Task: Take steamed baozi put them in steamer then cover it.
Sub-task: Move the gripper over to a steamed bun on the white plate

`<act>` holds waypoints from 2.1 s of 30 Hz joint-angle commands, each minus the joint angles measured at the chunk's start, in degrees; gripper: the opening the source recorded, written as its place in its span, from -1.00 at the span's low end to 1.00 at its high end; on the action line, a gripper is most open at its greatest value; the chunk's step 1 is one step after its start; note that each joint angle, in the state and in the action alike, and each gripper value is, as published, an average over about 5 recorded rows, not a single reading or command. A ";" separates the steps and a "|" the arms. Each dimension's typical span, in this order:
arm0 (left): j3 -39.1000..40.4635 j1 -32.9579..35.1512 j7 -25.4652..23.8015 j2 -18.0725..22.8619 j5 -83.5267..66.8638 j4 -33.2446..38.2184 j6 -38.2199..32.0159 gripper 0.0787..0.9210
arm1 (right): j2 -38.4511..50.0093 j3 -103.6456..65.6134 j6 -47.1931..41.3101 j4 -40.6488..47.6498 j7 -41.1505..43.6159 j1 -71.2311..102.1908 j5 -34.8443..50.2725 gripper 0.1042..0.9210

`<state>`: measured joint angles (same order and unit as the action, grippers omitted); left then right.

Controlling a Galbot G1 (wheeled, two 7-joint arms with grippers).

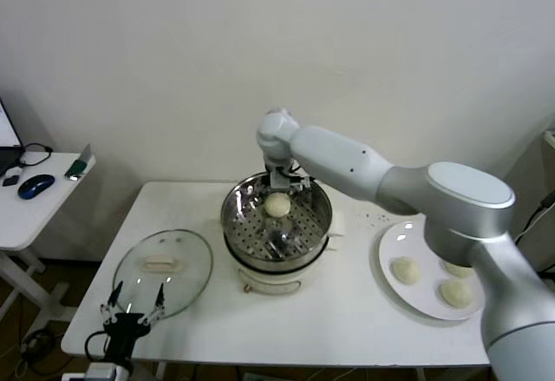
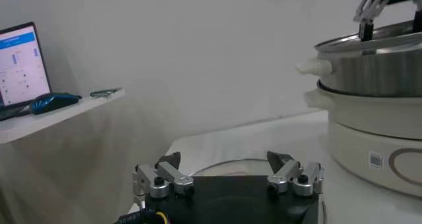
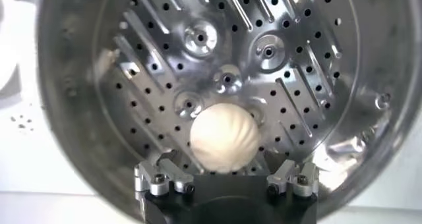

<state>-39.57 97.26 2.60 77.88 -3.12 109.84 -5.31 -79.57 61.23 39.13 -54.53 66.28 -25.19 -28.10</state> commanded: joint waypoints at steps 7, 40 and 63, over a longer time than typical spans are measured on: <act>0.97 0.18 -0.21 0.41 0.94 1.97 0.34 0.77 | 25.97 24.65 -30.65 -19.00 -11.60 -21.27 41.01 0.76; 0.72 1.55 -0.70 1.23 2.17 4.18 1.08 0.77 | 43.98 -7.09 -50.86 -9.69 -4.02 26.06 33.54 0.76; 1.06 1.10 -0.66 1.75 3.29 3.43 1.08 0.77 | 38.92 -8.40 -49.27 -4.83 -3.55 25.84 32.80 0.65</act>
<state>-38.44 98.22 1.92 79.62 0.11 113.25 -4.13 -39.86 53.80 -10.30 -60.68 62.59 -0.51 5.25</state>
